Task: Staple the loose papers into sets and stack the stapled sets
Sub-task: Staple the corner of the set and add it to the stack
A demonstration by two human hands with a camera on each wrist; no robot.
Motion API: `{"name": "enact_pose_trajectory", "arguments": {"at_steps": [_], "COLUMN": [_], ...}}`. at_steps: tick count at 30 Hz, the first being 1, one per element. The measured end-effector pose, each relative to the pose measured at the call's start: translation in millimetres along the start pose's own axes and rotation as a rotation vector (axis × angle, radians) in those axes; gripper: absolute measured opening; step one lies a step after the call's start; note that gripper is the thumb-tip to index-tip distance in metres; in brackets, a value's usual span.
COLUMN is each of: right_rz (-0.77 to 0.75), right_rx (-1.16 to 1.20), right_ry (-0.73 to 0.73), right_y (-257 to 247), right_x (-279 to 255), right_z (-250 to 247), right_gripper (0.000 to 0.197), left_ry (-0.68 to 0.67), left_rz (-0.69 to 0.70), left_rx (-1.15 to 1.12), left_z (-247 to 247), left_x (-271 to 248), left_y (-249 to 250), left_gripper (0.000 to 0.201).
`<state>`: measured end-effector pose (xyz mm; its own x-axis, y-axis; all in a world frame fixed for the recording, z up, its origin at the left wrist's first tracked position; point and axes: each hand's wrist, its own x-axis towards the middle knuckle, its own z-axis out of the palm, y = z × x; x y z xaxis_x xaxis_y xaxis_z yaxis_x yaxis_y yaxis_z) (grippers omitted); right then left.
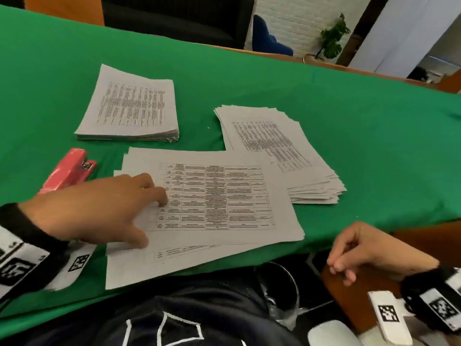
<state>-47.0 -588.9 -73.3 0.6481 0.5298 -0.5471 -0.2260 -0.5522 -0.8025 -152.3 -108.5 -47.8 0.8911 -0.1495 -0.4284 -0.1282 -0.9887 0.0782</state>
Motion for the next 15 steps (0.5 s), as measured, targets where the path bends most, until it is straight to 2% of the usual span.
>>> {"name": "enact_pose_trajectory", "arguments": {"at_steps": [3, 6, 9, 15], "right_rz": [0.079, 0.17, 0.272, 0.477], "right_rx": [0.006, 0.025, -0.055, -0.134], "right_ry": [-0.028, -0.021, -0.017, 0.11], "right_y": [29, 61, 95, 157], "right_x": [7, 21, 44, 106], "right_z": [0, -2, -7, -16], "right_gripper": [0.024, 0.021, 0.02, 0.017], "left_ry": [-0.015, -0.025, -0.027, -0.005], "left_rz": [-0.006, -0.018, -0.025, -0.018], "left_rx": [0.031, 0.024, 0.015, 0.001], "left_z": [1, 1, -1, 0], "left_x": [4, 7, 10, 11], "left_y": [-3, -4, -3, -2], "left_gripper": [0.075, 0.076, 0.077, 0.078]}}
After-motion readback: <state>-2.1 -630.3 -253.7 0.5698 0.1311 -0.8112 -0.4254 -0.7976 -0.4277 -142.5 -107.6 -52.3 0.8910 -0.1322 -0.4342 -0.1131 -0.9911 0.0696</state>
